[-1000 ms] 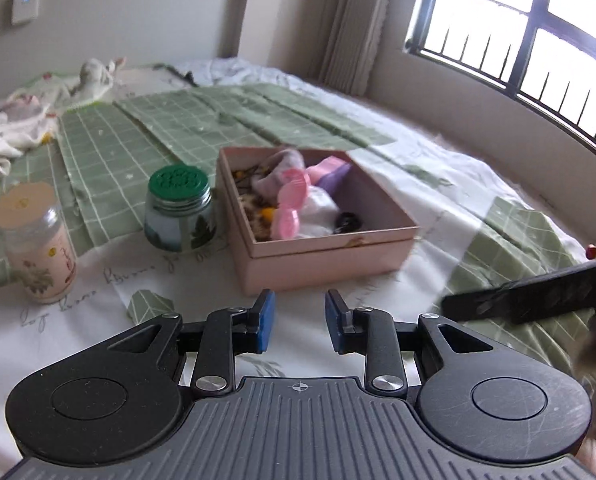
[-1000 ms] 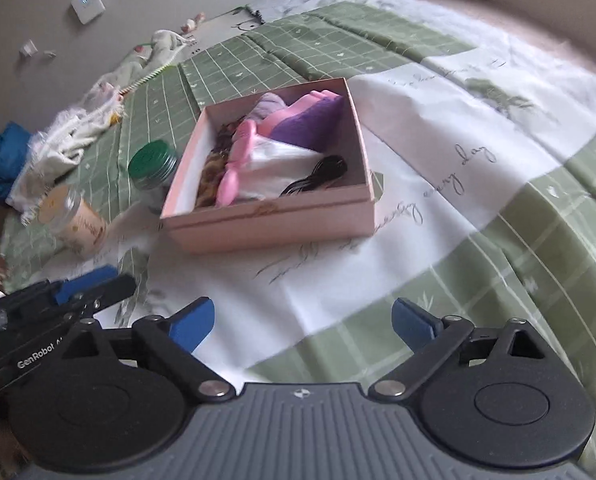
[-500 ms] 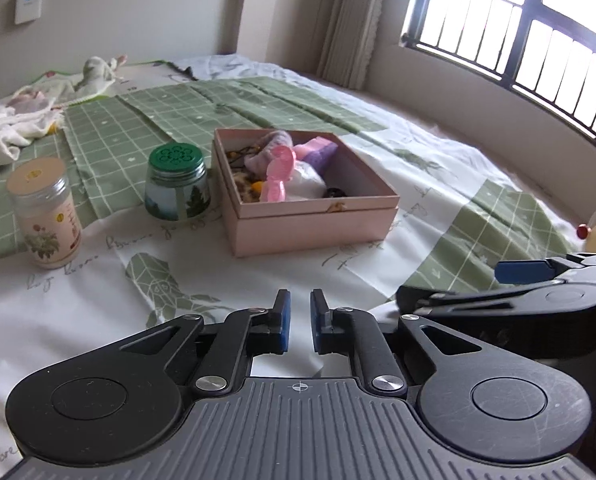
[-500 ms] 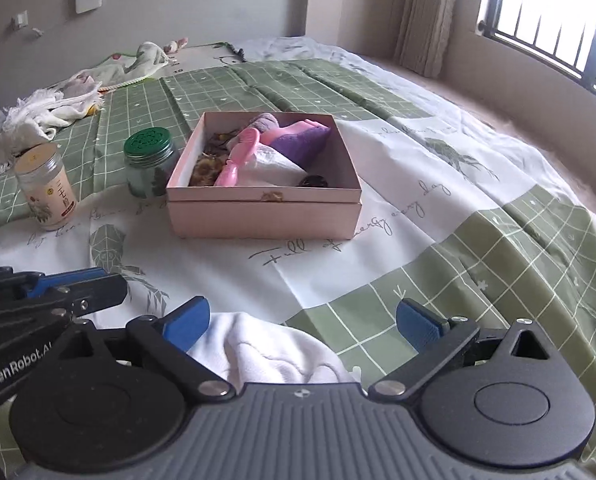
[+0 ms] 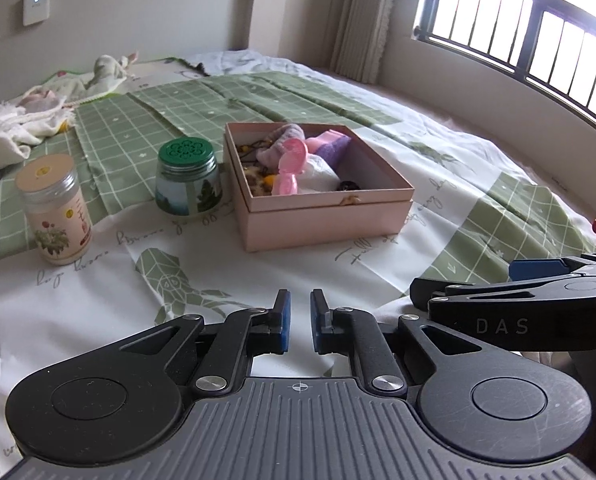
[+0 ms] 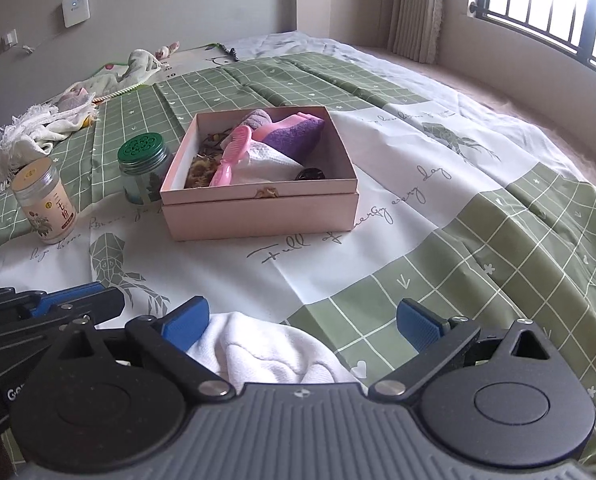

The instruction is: Organize soft objects

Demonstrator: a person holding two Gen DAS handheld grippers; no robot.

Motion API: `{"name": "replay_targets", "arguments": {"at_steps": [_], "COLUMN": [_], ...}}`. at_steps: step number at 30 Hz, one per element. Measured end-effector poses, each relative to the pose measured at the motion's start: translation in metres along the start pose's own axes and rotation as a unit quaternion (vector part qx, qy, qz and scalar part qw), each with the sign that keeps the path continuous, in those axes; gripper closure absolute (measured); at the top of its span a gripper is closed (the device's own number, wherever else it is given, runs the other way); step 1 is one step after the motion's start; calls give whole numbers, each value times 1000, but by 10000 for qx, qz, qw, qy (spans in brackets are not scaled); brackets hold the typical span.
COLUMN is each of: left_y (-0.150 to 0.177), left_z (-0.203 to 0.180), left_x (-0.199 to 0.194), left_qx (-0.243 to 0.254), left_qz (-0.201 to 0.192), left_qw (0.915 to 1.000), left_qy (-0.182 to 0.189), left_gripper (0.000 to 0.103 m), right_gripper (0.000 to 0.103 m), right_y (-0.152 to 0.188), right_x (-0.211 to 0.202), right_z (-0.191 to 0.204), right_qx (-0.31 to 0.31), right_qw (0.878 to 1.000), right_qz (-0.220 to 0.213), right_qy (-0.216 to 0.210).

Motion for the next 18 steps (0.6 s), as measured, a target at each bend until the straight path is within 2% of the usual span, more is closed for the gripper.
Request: {"name": "replay_targets", "arguments": {"at_steps": [18], "left_y": [0], "left_z": [0], "left_x": [-1], "left_qx": [-14], "left_qz": [-8], "left_qw": [10000], "left_qy": [-15], "left_gripper": [91], "right_gripper": [3], "right_y": [1], "right_x": [0], "right_z": [2], "right_qx": [-30], "right_qw": [10000], "right_qz": [-13], "right_qy": [20]}}
Point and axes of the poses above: each gripper's, at about its wrist camera, not at the fingertips, and x roughly the way its jaws point, z to its left, y to its underside, the point moved 6 cm from there along x, roughly the way its jaws point, and after that the axes turned 8 degrees about x, right-handed, at the moved point
